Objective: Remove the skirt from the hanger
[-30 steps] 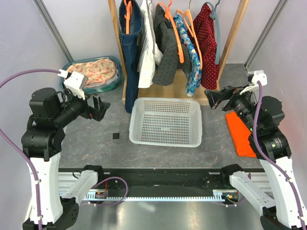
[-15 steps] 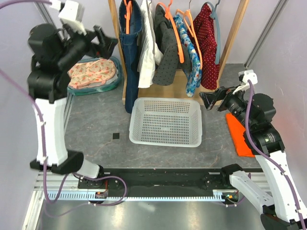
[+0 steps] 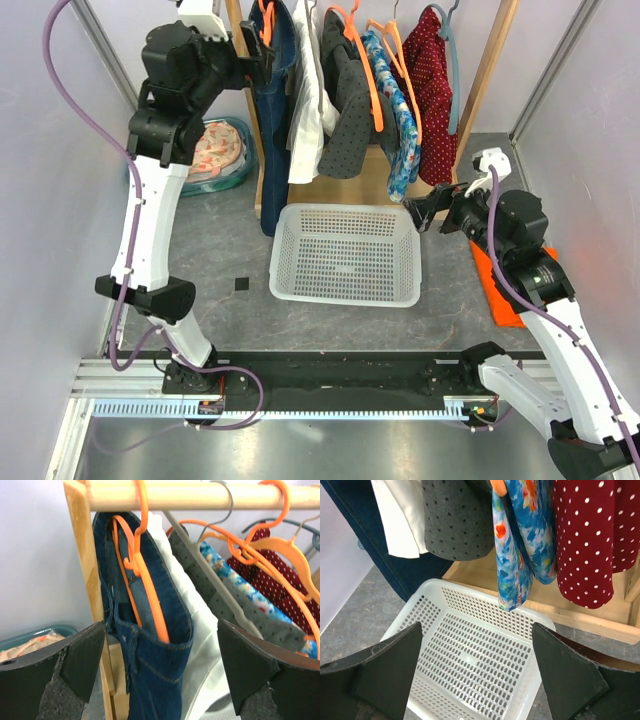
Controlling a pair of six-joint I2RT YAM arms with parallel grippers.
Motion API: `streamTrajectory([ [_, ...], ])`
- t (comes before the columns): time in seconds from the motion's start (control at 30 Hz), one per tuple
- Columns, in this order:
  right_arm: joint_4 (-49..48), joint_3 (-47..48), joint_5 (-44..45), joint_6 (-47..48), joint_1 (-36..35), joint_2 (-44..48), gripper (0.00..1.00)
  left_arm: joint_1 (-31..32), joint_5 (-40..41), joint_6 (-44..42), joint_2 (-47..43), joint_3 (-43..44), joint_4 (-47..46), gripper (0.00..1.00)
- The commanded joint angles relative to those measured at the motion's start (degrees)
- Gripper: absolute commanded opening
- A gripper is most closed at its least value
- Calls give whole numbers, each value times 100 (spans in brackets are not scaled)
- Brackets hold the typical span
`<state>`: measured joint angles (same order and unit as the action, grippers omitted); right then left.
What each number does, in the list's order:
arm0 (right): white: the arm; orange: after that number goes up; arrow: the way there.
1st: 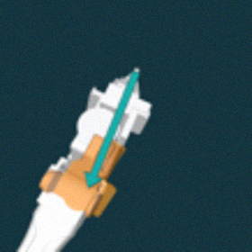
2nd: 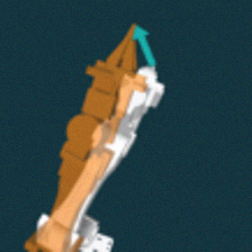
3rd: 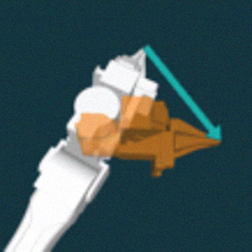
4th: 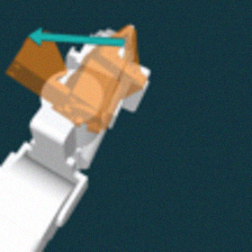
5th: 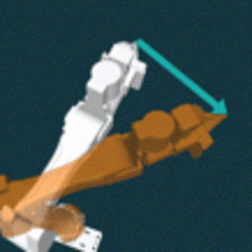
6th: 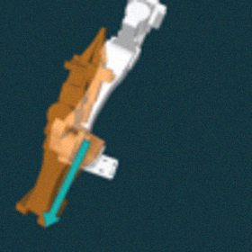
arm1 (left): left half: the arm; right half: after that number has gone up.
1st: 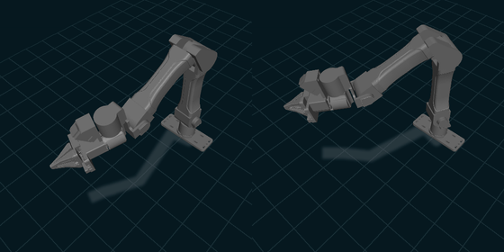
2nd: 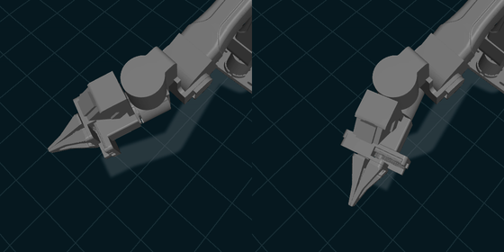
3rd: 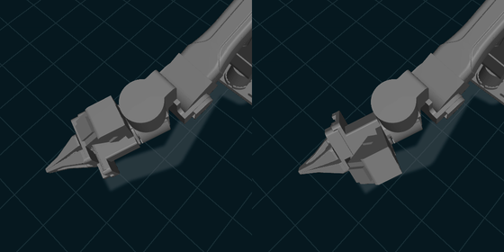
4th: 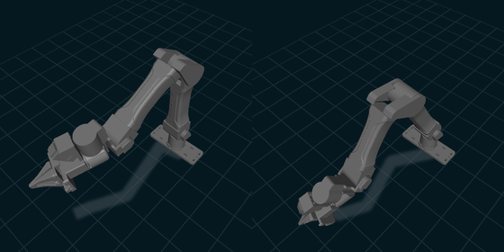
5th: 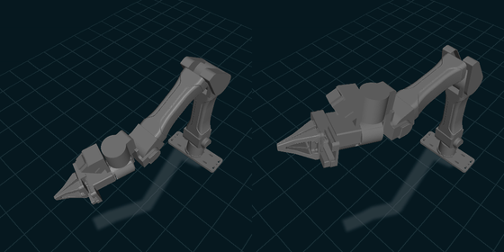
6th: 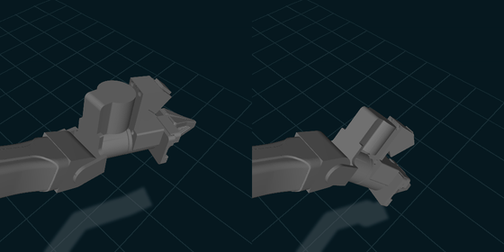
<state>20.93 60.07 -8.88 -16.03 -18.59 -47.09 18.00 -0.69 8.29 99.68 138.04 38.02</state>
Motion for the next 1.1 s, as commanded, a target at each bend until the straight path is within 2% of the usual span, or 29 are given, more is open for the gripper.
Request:
streamTrajectory([
  [0.0, -317, -127, 159, 118, -83, -37, 97, 265, 877, 190, 253, 240, -717, 100],
  [0.27, -370, -198, 194, 179, -119, -28, 97, 397, 1605, -3, 684, 276, -787, 98],
  [0.5, -379, -84, 203, 188, -119, -2, 97, 389, 1774, -144, 843, 83, -823, 91],
  [0.7, -388, -40, 212, 179, -127, 68, 97, 397, 1704, -372, 1044, -22, -840, 93],
  [0.73, -379, -40, 203, 179, -110, 68, 97, 397, 1634, -442, 1088, -5, -840, 94],
  [0.77, -388, -48, 220, 179, -110, 77, 97, 397, 1459, -547, 1158, -31, -823, 99],
  [0.9, -379, -40, 238, 188, -119, 77, 96, 389, 1203, -812, 1291, -5, -717, 100],
  [1.0, -379, -31, 247, 188, -110, 60, 96, 371, 1282, -821, 1335, 21, -717, 73],
  [1.03, -388, -13, 256, 188, -110, 51, 96, 362, 1334, -812, 1326, 65, -726, 49],
  [1.07, -388, -13, 247, 188, -110, 60, 96, 345, 1352, -812, 1326, 91, -726, 36],
])
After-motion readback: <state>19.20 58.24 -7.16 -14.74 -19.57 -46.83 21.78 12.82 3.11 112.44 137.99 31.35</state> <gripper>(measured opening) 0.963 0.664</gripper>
